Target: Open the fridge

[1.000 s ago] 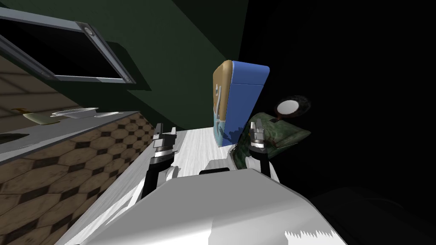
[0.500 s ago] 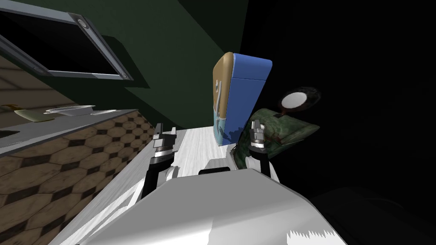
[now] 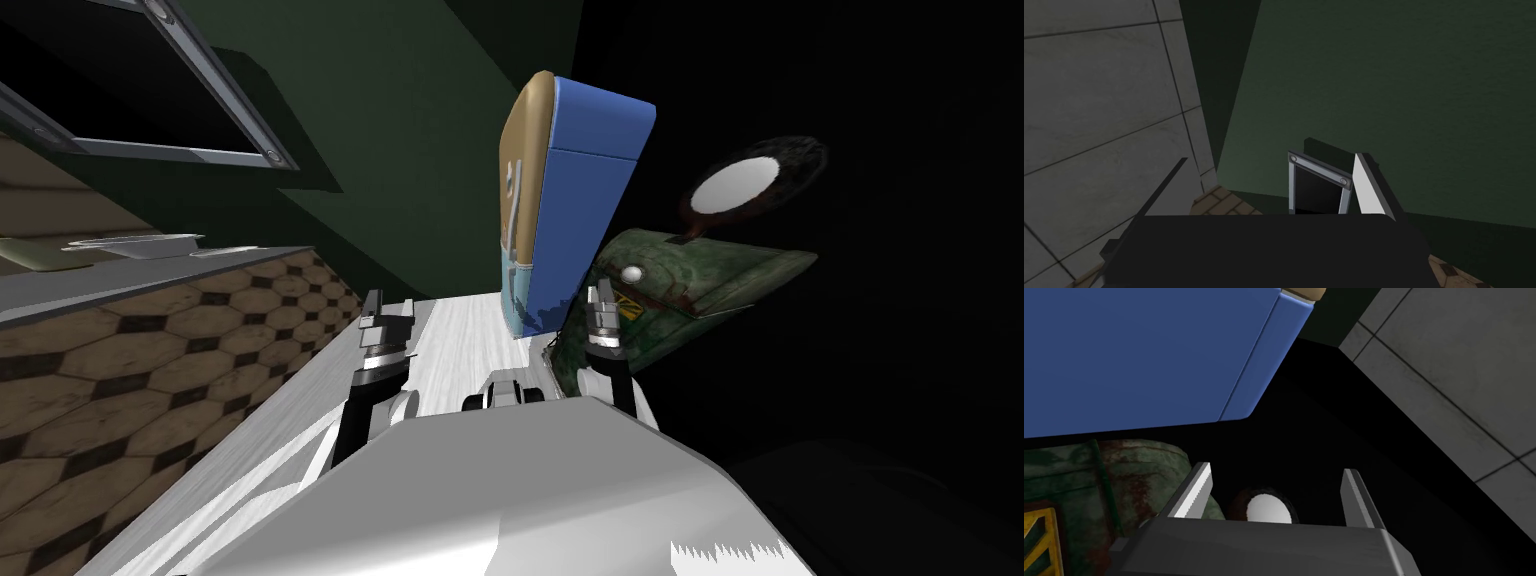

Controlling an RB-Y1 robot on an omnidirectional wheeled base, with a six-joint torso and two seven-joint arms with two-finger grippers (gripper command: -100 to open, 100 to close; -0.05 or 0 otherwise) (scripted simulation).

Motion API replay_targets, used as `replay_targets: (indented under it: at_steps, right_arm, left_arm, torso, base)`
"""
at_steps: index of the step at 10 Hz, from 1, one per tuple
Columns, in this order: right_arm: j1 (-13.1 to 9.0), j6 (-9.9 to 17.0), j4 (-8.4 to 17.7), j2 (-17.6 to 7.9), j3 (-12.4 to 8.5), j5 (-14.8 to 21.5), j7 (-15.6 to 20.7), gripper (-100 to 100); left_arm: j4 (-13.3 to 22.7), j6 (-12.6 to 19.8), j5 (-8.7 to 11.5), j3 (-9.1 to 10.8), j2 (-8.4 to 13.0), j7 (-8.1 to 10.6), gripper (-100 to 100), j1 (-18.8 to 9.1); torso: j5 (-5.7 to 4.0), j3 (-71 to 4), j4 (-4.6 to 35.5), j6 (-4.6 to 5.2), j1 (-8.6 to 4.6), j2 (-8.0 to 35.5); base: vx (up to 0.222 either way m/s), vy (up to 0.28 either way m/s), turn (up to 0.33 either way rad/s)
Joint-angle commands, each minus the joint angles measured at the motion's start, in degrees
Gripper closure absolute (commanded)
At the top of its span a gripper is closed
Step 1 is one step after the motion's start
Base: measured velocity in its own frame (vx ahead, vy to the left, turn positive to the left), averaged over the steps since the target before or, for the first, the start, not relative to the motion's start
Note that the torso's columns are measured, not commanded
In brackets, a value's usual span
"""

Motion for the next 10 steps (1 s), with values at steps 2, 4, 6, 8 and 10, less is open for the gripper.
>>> replay_targets:
  at_steps: [2,4,6,8,10]
  right_arm:
    - [-1.4,0.5,1.0,-5.2,0.4,1.5,2.0,-100]
    - [-3.1,1.1,2.1,-7.8,1.1,3.6,4.4,-100]
    - [-5.4,1.8,3.4,-9.5,2.0,6.2,7.7,-100]
    - [-8.1,2.6,4.9,-10.6,3.1,9.4,10.8,-100]
    - [-9.6,3.0,5.7,-10.9,3.7,11.2,13.7,-100]
  left_arm:
    - [0.0,0.0,0.0,0.0,0.0,0.0,0,0.0]
    - [0.0,0.0,0.0,0.0,0.0,0.0,0,0.0]
    - [0.0,0.0,0.0,0.0,0.0,0.0,0,0.0]
    - [0.0,0.0,0.0,0.0,0.0,0.0,0,0.0]
    - [0.0,0.0,0.0,0.0,0.0,0.0,0,0.0]
  torso:
    - [0.0,-1.4,0.7,0.0,0.01,0.7]
    - [0.01,-1.4,0.8,0.0,0.04,0.7]
    - [0.01,-1.5,0.8,-0.01,0.06,0.7]
    - [0.01,-1.5,0.8,0.0,0.02,0.7]
    - [-0.02,-1.4,0.8,0.01,-0.07,0.9]
  base:
    - [0.027,0.017,-0.011]
    - [0.053,0.037,-0.029]
    - [0.088,0.061,-0.035]
    - [0.106,0.071,-0.037]
    - [0.069,0.056,-0.014]
